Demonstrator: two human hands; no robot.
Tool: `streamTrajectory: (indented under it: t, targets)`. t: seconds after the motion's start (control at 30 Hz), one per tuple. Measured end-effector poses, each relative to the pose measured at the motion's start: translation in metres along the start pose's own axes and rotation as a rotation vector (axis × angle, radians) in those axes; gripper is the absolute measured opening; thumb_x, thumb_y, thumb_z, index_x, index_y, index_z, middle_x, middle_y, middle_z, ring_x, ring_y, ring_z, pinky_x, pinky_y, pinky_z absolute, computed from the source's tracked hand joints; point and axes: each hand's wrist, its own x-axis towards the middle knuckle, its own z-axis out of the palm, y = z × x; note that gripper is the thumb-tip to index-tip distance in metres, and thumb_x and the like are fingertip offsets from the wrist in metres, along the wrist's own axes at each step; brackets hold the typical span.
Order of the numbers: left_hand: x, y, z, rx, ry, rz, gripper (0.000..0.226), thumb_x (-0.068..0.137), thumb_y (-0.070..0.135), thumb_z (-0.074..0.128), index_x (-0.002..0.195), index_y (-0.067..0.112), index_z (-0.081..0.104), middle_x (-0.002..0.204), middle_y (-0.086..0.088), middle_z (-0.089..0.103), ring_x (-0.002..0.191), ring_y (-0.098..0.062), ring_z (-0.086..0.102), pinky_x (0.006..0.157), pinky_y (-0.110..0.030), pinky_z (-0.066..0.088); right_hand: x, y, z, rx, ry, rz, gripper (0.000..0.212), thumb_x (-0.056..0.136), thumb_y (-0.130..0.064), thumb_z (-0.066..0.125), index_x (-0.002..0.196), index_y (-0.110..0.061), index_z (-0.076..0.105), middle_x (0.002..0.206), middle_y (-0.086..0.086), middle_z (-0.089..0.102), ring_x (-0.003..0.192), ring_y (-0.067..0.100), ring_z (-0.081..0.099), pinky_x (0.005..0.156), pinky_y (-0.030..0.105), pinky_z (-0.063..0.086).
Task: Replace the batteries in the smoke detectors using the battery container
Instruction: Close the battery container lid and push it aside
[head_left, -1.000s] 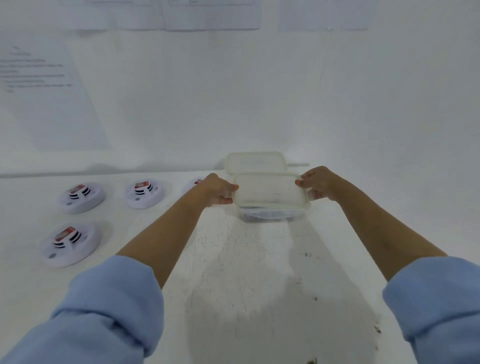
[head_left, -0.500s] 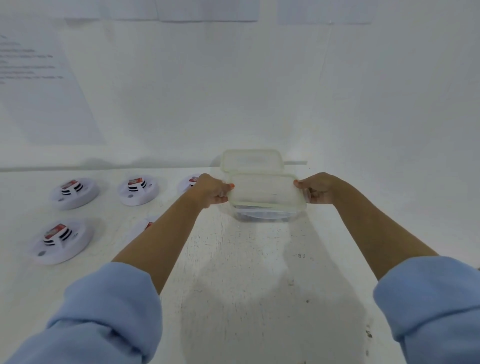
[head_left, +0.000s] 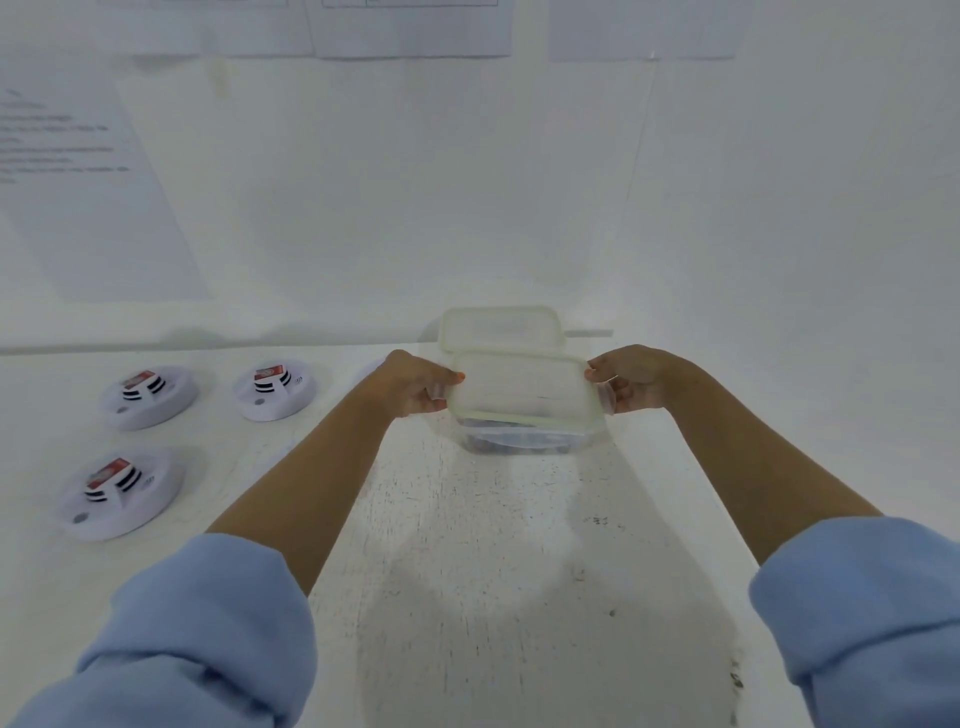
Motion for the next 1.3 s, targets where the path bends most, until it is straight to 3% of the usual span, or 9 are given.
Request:
streamTrajectory:
  t: [0.1,0.23,0.4,0.53,0.7,0.77,0.87,1.1,1.3]
  targets:
    - [0.0,0.002,-0.005,0.055,-0.02,-0.023,0.019,0.077,-0.006,0.068,0.067,0.001,0.053,0.077,-0.009,0.055,0.071,-0.019,0.055,0.056,-0.031,0.05,0.001,0.001,0.003,0.012,0.006,-0.011,0.008,0.086,0.001,0.056,0.086,-0.006,0.06,0.087,0.01,0.06,0.073,0.022,0.058,0.06,0.032,0.053]
    - [-0.001,0.003,-0.01,0.113,-0.065,-0.078,0.012,0.08,-0.002,0.066,0.08,0.002,0.055,0.083,-0.011,0.057,0.073,-0.02,0.058,0.071,-0.034,0.051,0.002,0.001,0.005,0.032,0.013,-0.009,0.007,0.086,0.001,0.057,0.085,-0.006,0.06,0.085,0.01,0.058,0.072,0.022,0.057,0.062,0.031,0.052]
    - [-0.003,0.003,-0.012,0.128,-0.106,-0.09,0.013,0.081,-0.004,0.065,0.086,0.003,0.055,0.088,-0.012,0.058,0.077,-0.021,0.059,0.071,-0.038,0.053,0.003,0.0,0.008,0.077,0.002,0.005,0.006,0.086,0.002,0.058,0.083,-0.003,0.059,0.083,0.012,0.058,0.07,0.023,0.057,0.062,0.034,0.052]
    - [-0.002,-0.001,-0.013,0.15,-0.095,-0.108,0.015,0.079,-0.003,0.067,0.088,0.003,0.057,0.09,-0.011,0.062,0.078,-0.022,0.061,0.055,-0.032,0.059,0.002,0.003,0.009,0.08,-0.003,0.003,0.009,0.086,0.0,0.059,0.095,0.002,0.058,0.084,0.013,0.06,0.071,0.023,0.059,0.067,0.034,0.054]
    - [0.0,-0.002,-0.013,0.165,-0.084,-0.116,0.011,0.081,-0.001,0.066,0.084,0.003,0.056,0.084,-0.009,0.061,0.074,-0.019,0.059,0.08,-0.033,0.048,0.001,0.007,0.01,0.093,-0.008,-0.005,0.02,0.086,-0.005,0.061,0.103,0.003,0.056,0.087,0.012,0.061,0.074,0.023,0.06,0.07,0.034,0.055]
    - [0.001,-0.003,-0.015,0.2,-0.082,-0.136,0.011,0.08,0.004,0.069,0.082,0.006,0.058,0.081,-0.006,0.061,0.074,-0.017,0.059,0.083,-0.033,0.046,0.001,0.009,0.01,0.106,-0.016,-0.005,0.021,0.085,-0.008,0.063,0.102,0.003,0.056,0.087,0.011,0.062,0.076,0.022,0.061,0.074,0.034,0.054]
    - [0.003,-0.006,-0.017,0.18,-0.108,-0.153,0.009,0.081,0.007,0.068,0.081,0.007,0.059,0.082,-0.005,0.062,0.076,-0.016,0.059,0.085,-0.034,0.047,-0.001,0.012,0.01,0.116,-0.009,-0.001,0.021,0.085,-0.013,0.064,0.097,0.001,0.056,0.087,0.01,0.063,0.076,0.021,0.062,0.066,0.03,0.056]
    - [0.004,-0.009,-0.02,0.134,-0.119,-0.18,0.008,0.083,0.006,0.066,0.079,0.005,0.058,0.08,-0.007,0.062,0.074,-0.016,0.059,0.052,-0.023,0.055,-0.004,0.014,0.009,0.139,-0.037,0.022,0.02,0.086,-0.014,0.063,0.097,0.001,0.056,0.085,0.01,0.061,0.076,0.022,0.06,0.07,0.03,0.053]
    - [0.003,-0.011,-0.024,0.14,-0.113,-0.221,0.012,0.081,0.011,0.069,0.076,0.005,0.06,0.064,-0.004,0.065,0.07,-0.015,0.058,0.055,-0.024,0.055,-0.006,0.01,0.014,0.208,-0.086,0.048,0.009,0.092,-0.003,0.051,0.099,0.002,0.054,0.085,0.01,0.059,0.074,0.021,0.058,0.069,0.033,0.055]
